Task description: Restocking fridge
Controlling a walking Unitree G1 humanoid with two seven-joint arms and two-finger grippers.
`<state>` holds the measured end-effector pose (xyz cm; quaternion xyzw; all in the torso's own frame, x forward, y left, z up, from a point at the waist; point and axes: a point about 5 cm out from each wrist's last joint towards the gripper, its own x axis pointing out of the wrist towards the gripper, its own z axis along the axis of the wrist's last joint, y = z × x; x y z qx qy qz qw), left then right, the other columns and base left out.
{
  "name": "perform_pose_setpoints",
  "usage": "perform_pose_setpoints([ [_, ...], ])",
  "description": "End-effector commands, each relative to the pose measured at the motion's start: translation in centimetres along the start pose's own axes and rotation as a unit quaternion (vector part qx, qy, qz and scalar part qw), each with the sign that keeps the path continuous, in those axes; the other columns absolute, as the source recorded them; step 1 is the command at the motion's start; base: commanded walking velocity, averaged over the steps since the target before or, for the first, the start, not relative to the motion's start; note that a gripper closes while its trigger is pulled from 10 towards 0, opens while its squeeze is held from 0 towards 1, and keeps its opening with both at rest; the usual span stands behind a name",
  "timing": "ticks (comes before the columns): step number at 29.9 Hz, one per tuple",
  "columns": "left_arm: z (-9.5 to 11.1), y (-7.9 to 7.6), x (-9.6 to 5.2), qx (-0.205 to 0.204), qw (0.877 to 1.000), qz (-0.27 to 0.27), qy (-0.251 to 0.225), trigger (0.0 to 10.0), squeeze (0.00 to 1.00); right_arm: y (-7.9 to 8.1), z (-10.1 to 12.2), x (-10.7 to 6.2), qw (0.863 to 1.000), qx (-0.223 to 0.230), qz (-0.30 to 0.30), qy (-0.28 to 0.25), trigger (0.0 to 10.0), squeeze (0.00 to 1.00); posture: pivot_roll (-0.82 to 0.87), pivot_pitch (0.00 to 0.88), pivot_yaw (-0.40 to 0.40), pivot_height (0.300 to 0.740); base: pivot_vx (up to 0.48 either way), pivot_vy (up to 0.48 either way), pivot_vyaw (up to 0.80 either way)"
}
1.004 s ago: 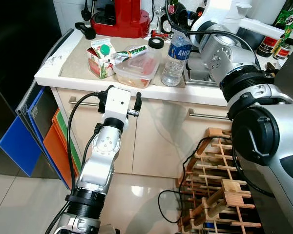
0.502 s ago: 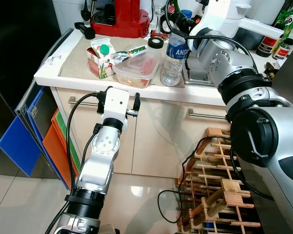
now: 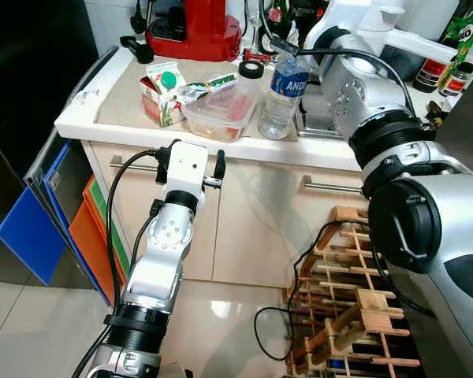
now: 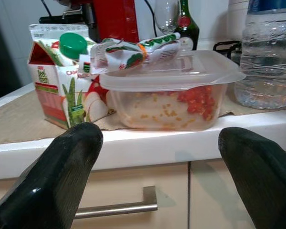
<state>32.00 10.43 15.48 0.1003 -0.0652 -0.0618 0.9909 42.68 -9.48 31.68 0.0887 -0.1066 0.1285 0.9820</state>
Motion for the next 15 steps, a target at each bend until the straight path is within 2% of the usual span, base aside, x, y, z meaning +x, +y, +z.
perform_pose_setpoints([
  [1, 0.5, -0.3, 0.4, 0.005, 1.0, -0.004, -0.007, 10.0, 0.0, -0.2, 0.2, 0.0, 1.0, -0.005, -0.004, -0.009, 0.0, 0.0, 0.13, 0.0, -0.091, 0.74, 0.0, 0.0, 0.0],
  [3, 0.5, -0.3, 0.4, 0.005, 1.0, -0.004, -0.007, 10.0, 0.0, -0.2, 0.3, 0.0, 1.0, -0.012, -0.006, -0.013, 0.0, 0.0, 0.13, 0.0, -0.09, 0.74, 0.0, 0.0, 0.0],
  [4, 0.5, -0.3, 0.4, 0.006, 1.0, -0.006, -0.01, 10.0, 0.0, -0.3, 0.4, 0.0, 1.0, -0.018, -0.013, -0.016, 10.0, 0.0, 0.13, 0.0, -0.091, 0.74, 0.0, 0.0, 0.0],
  [7, 0.7, -0.4, 0.4, 0.008, 1.0, -0.008, -0.016, 10.0, 0.0, -0.6, 0.6, 0.0, 0.999, -0.025, -0.025, -0.021, 10.0, 0.0, 0.13, 0.0, -0.091, 0.74, 0.0, 0.0, 0.0],
  [8, 0.7, -0.4, 0.3, 0.01, 1.0, -0.009, -0.018, 10.0, 0.0, -0.9, 0.9, -0.1, 0.998, -0.028, -0.036, -0.031, 10.0, 0.39, 0.13, 0.0, -0.093, 0.74, 0.0, 0.0, 0.0],
  [9, 0.8, -0.5, 0.3, 0.008, 1.0, -0.009, -0.022, 10.0, 0.0, -1.3, 1.6, -0.2, 0.996, -0.04, -0.05, -0.055, 10.0, 1.0, 0.13, 0.0, -0.093, 0.74, 0.0, 0.0, 0.0],
  [11, 1.0, -0.5, 0.3, 0.003, 1.0, -0.009, -0.029, 10.0, 0.0, -1.8, 2.6, -0.4, 0.991, -0.062, -0.07, -0.091, 10.0, 1.0, 0.13, 0.0, -0.094, 0.74, 0.0, 0.0, 0.0],
  [13, 1.1, -0.5, 0.3, 0.002, 0.999, -0.009, -0.032, 10.0, 0.0, -1.9, 2.9, -0.4, 0.989, -0.071, -0.076, -0.103, 10.0, 1.0, 0.13, 0.0, -0.094, 0.74, 0.0, 0.0, 0.0],
  [15, 1.2, -0.5, 0.2, 0.004, 0.999, -0.01, -0.038, 10.0, 0.0, -1.8, 3.9, -0.6, 0.982, -0.105, -0.078, -0.138, 10.0, 1.0, 0.13, 0.0, -0.094, 0.74, 0.0, 0.0, 0.0],
])
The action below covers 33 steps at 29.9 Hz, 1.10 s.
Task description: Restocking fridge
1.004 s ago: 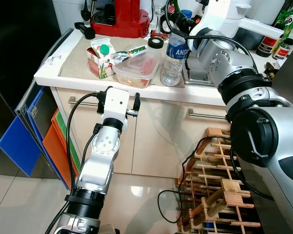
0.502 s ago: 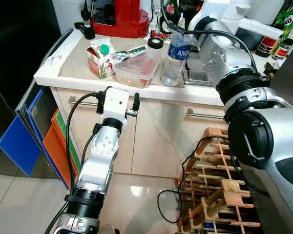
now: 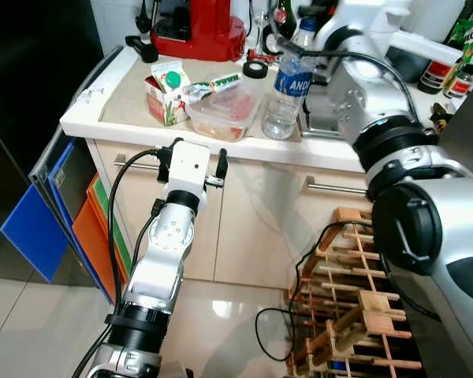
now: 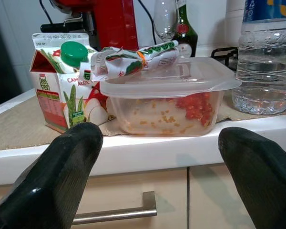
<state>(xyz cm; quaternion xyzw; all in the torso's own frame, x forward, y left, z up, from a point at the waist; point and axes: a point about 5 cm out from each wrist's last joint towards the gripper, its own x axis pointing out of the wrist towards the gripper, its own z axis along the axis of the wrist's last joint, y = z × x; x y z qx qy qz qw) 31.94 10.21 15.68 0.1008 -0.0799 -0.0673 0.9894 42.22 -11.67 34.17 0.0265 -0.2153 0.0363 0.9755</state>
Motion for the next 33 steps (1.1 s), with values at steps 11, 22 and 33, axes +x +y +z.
perform_pose_setpoints([
  [11, 1.3, 0.0, 0.0, -0.001, 0.999, 0.007, -0.037, 10.0, 0.0, -0.8, -2.1, -5.6, 0.992, -0.014, -0.032, -0.123, 10.0, 1.0, 0.12, 0.0, -0.107, 0.74, 0.0, 0.0, 0.0],
  [22, 1.1, -0.1, 0.1, 0.002, 0.999, -0.005, -0.038, 10.0, 0.0, -1.5, -10.9, -16.4, 0.998, -0.063, -0.006, 0.01, 10.0, 1.0, 0.08, 0.0, -0.073, 0.74, 0.0, 0.0, 0.0],
  [33, 0.3, 1.2, -0.8, 0.019, 0.999, -0.006, -0.029, 10.0, 0.0, -2.6, -14.3, -22.2, 0.987, -0.079, 0.036, 0.137, 10.0, 1.0, 0.08, 0.0, -0.074, 0.74, 0.0, 0.0, 0.0],
])
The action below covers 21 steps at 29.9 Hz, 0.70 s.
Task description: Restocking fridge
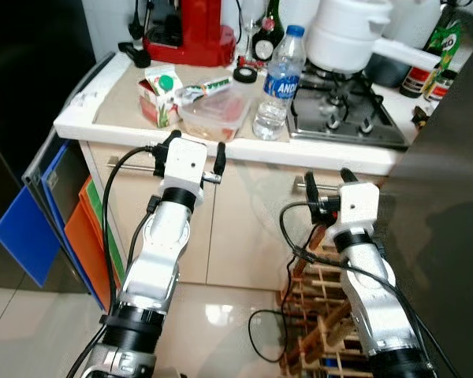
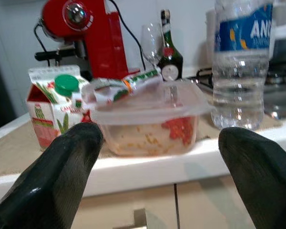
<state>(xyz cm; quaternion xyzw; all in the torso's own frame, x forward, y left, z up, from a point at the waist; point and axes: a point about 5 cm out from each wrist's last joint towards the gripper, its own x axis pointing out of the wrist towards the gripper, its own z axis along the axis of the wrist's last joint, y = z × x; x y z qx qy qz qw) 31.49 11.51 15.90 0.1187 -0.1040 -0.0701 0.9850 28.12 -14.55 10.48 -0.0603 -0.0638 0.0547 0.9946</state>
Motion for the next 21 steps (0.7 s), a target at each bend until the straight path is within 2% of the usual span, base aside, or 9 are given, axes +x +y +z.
perform_pose_setpoints([
  [1, 0.2, 0.1, -0.3, 0.001, 1.0, -0.003, -0.006, 10.0, 0.0, -0.2, 1.7, 0.5, 1.0, -0.004, 0.002, -0.026, 10.0, 1.0, 0.08, 0.0, -0.073, 0.74, 0.0, 0.0, 0.0],
  [2, 0.3, 0.3, -0.5, 0.002, 1.0, -0.003, -0.008, 10.0, 0.0, -0.2, 2.4, 0.7, 0.999, -0.003, 0.001, -0.036, 10.0, 0.0, 0.08, 0.0, -0.073, 0.74, 0.0, 0.0, 0.0],
  [6, 1.5, 0.6, -1.0, 0.013, 0.999, -0.007, -0.039, 10.0, 0.0, -0.4, 4.8, 0.6, 0.995, -0.021, 0.001, -0.095, 10.0, 0.0, 0.1, 0.0, -0.077, 0.74, 0.0, 0.0, 0.0],
  [8, 1.0, 0.5, -2.1, 0.014, 0.999, -0.02, -0.029, 10.0, 0.0, -0.5, 2.5, -1.2, 0.998, -0.032, 0.007, -0.046, 10.0, 0.0, 0.1, 0.0, -0.076, 0.74, 0.0, 0.0, 0.0],
  [11, -0.9, 0.9, -4.2, 0.001, 1.0, -0.026, 0.01, 10.0, 0.0, -0.7, 1.1, -2.3, 1.0, -0.026, 0.008, -0.011, 10.0, 0.0, 0.09, 0.0, -0.069, 0.74, 0.0, 0.0, 0.0],
  [12, -2.4, 1.3, -6.0, -0.02, 0.998, -0.027, 0.047, 10.0, 0.0, -0.8, 0.8, -2.8, 1.0, -0.022, 0.004, 0.0, 10.0, 0.0, 0.09, 0.0, -0.064, 0.74, 0.0, 0.0, 0.0],
  [15, -2.9, 1.3, -6.9, -0.027, 0.997, -0.033, 0.061, 10.0, 0.0, -0.8, 0.7, -2.8, 1.0, -0.02, 0.002, 0.007, 10.0, 0.0, 0.09, 0.0, -0.062, 0.74, 0.0, 0.0, 0.0],
  [16, -3.5, 1.4, -7.8, -0.046, 0.995, -0.036, 0.077, 10.0, 0.0, -0.9, 0.6, -2.7, 1.0, -0.015, 0.004, 0.013, 10.0, 0.0, 0.09, 0.0, -0.063, 0.74, 0.0, 0.0, 0.0],
  [21, -3.3, 1.5, -8.1, -0.072, 0.993, -0.041, 0.08, 10.0, 0.0, -1.0, 0.7, -2.5, 1.0, 0.002, 0.005, 0.017, 10.0, 0.0, 0.1, 0.0, -0.072, 0.74, 0.0, 0.0, 0.0],
])
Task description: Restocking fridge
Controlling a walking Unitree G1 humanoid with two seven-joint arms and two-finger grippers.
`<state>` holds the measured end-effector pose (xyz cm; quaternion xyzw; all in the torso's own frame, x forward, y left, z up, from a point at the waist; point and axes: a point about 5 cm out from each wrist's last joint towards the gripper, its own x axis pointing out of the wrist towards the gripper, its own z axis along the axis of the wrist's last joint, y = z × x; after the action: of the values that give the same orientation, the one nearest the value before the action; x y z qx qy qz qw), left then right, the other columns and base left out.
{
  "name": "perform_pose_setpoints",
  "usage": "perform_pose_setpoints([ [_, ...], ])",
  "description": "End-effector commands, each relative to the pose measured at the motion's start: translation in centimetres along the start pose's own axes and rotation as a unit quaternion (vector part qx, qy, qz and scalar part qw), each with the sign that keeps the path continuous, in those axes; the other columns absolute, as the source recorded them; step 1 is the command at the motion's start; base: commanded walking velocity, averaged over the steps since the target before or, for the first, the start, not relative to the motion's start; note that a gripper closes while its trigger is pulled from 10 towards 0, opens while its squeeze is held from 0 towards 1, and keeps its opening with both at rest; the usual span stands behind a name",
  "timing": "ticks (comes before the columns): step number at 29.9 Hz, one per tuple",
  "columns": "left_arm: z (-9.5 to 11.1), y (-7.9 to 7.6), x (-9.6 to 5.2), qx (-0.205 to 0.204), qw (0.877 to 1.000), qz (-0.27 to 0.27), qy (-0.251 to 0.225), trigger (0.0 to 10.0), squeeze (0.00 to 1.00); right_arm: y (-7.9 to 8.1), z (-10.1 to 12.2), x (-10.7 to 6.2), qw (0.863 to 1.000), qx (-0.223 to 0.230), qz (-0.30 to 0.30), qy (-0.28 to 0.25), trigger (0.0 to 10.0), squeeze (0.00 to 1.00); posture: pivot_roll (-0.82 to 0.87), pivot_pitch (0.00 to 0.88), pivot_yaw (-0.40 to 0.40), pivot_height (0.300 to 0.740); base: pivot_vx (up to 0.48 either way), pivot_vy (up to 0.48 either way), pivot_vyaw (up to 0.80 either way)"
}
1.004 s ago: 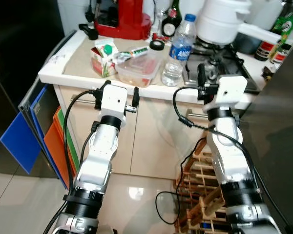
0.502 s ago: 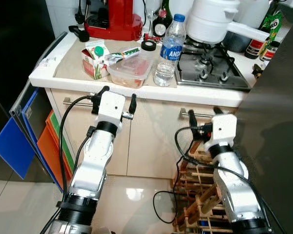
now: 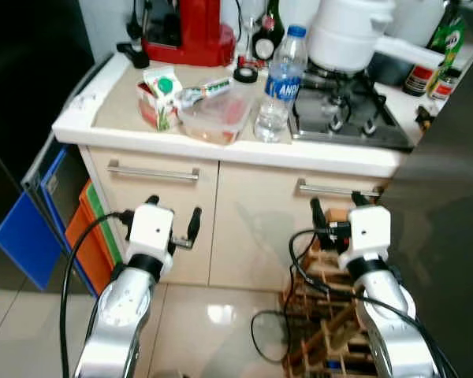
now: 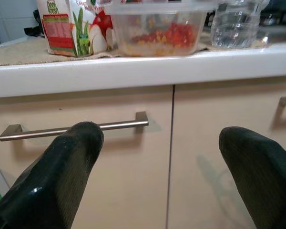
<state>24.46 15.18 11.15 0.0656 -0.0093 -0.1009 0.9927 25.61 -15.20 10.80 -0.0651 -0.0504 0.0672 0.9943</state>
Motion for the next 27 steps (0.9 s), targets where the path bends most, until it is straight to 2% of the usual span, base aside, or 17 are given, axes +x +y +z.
perform_pose_setpoints([
  [1, 1.3, -0.1, 0.3, -0.011, 1.0, -0.008, -0.024, 10.0, 0.0, -0.6, 0.2, 0.2, 1.0, 0.011, -0.012, 0.003, 10.0, 0.0, 0.11, 0.0, -0.076, 0.74, 0.0, 0.0, 0.0],
  [2, 2.7, -0.1, 0.6, -0.005, 0.998, -0.009, -0.058, 10.0, 0.0, -0.6, 0.9, 0.5, 1.0, 0.005, -0.015, -0.014, 10.0, 0.0, 0.11, 0.0, -0.078, 0.74, 0.326, 0.352, 0.0],
  [3, 2.7, -0.1, 0.6, -0.005, 0.998, -0.009, -0.058, 10.0, 0.0, -0.6, 0.9, 0.5, 1.0, 0.005, -0.015, -0.014, 10.0, 0.0, 0.11, 0.0, -0.078, 0.74, 0.326, 0.352, 0.0],
  [4, 4.2, -0.1, 0.9, 0.013, 0.996, -0.005, -0.092, 10.0, 0.0, -0.6, 2.0, 0.8, 0.999, -0.01, -0.018, -0.044, 10.0, 0.0, 0.11, 0.0, -0.08, 0.74, 0.326, 0.352, 0.0],
  [8, 6.4, -0.3, 1.2, 0.04, 0.988, -0.007, -0.147, 10.0, 0.0, -0.8, 3.6, 1.5, 0.996, -0.014, -0.036, -0.076, 10.0, 0.0, 0.11, 0.0, -0.08, 0.74, 0.324, 0.352, 0.0],
  [10, 7.5, -0.3, 1.4, 0.041, 0.984, -0.003, -0.171, 10.0, 0.0, -1.0, 4.7, 1.9, 0.994, -0.017, -0.045, -0.1, 10.0, 0.0, 0.11, 0.0, -0.08, 0.74, 0.322, 0.354, 0.0],
  [14, 10.2, -0.5, 1.7, 0.08, 0.97, -0.01, -0.23, 10.0, 0.0, -1.5, 8.5, 2.8, 0.981, -0.026, -0.076, -0.178, 10.0, 0.0, 0.1, 0.0, -0.078, 0.74, 0.323, 0.353, 0.0],
  [18, 11.0, -0.6, 2.1, 0.097, 0.965, -0.018, -0.243, 10.0, 0.0, -1.5, 10.1, 3.4, 0.975, -0.023, -0.084, -0.203, 10.0, 0.0, 0.1, 0.0, -0.077, 0.74, 0.326, 0.352, 0.0],
  [21, 11.3, -1.8, 2.9, 0.126, 0.962, -0.074, -0.232, 10.0, 0.0, -1.7, 10.8, 3.9, 0.972, -0.023, -0.095, -0.213, 10.0, 0.0, 0.1, 0.0, -0.077, 0.74, 0.404, 0.185, 0.0],
  [25, 12.1, -2.8, 3.6, 0.127, 0.958, -0.112, -0.23, 10.0, 0.0, -2.2, 11.9, 4.5, 0.967, -0.022, -0.111, -0.228, 10.0, 0.0, 0.1, 0.0, -0.071, 0.74, 0.448, 0.0, 0.0],
  [27, 12.5, -3.0, 3.9, 0.129, 0.957, -0.106, -0.239, 10.0, 0.0, -2.4, 12.7, 5.0, 0.964, -0.02, -0.117, -0.24, 10.0, 0.0, 0.1, 0.0, -0.067, 0.74, 0.454, 0.0, 0.0],
])
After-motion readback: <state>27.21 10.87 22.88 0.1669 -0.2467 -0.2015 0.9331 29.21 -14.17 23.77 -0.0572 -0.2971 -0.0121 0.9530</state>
